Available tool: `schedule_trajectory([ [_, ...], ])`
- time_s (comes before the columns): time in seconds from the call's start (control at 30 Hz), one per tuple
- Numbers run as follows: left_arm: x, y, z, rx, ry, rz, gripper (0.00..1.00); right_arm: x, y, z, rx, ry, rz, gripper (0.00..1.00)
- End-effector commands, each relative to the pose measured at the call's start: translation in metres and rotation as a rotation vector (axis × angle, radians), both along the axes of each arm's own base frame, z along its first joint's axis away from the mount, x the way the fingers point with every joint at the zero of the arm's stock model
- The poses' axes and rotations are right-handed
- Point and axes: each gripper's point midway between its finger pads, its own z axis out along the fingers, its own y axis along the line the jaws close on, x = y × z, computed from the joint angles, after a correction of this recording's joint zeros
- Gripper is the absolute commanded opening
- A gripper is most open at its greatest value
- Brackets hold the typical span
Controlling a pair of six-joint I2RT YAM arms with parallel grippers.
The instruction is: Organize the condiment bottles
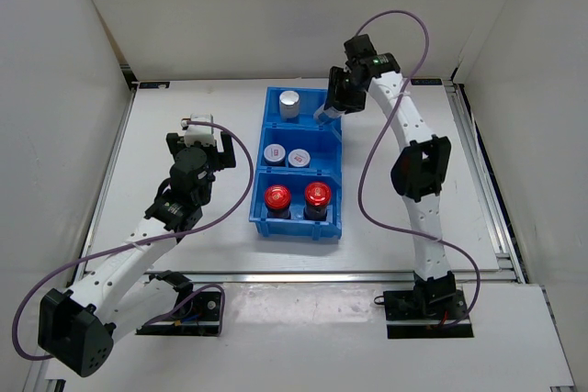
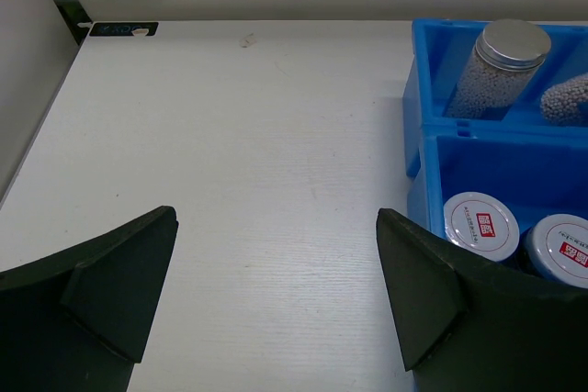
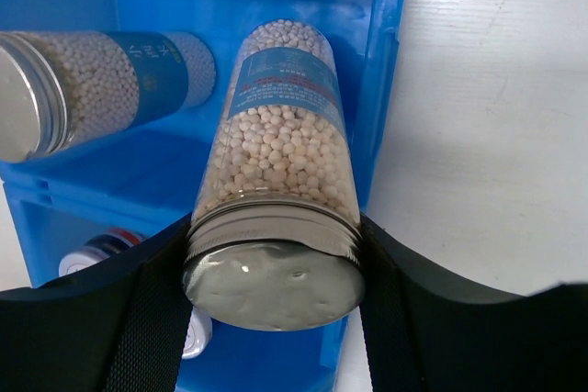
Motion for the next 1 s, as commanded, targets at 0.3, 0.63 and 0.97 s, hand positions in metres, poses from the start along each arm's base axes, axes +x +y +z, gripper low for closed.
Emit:
schedule_trajectory([
  [0.3, 0.0, -0.001, 0.021, -0.022, -0.043, 0.0, 1.0, 0.022, 0.014, 0.034, 0.069, -0.126, 0.011, 0.07],
  [0.63, 0.0, -0.001, 0.021, -0.022, -0.043, 0.0, 1.0, 0.025, 0.019, 0.026, 0.035, -0.139, 0.023, 0.24],
  [0.97, 0.0, -0.001, 0.021, -0.022, -0.043, 0.0, 1.0, 0.026, 0.025, 0.024, 0.036, -0.147, 0.03, 0.47],
])
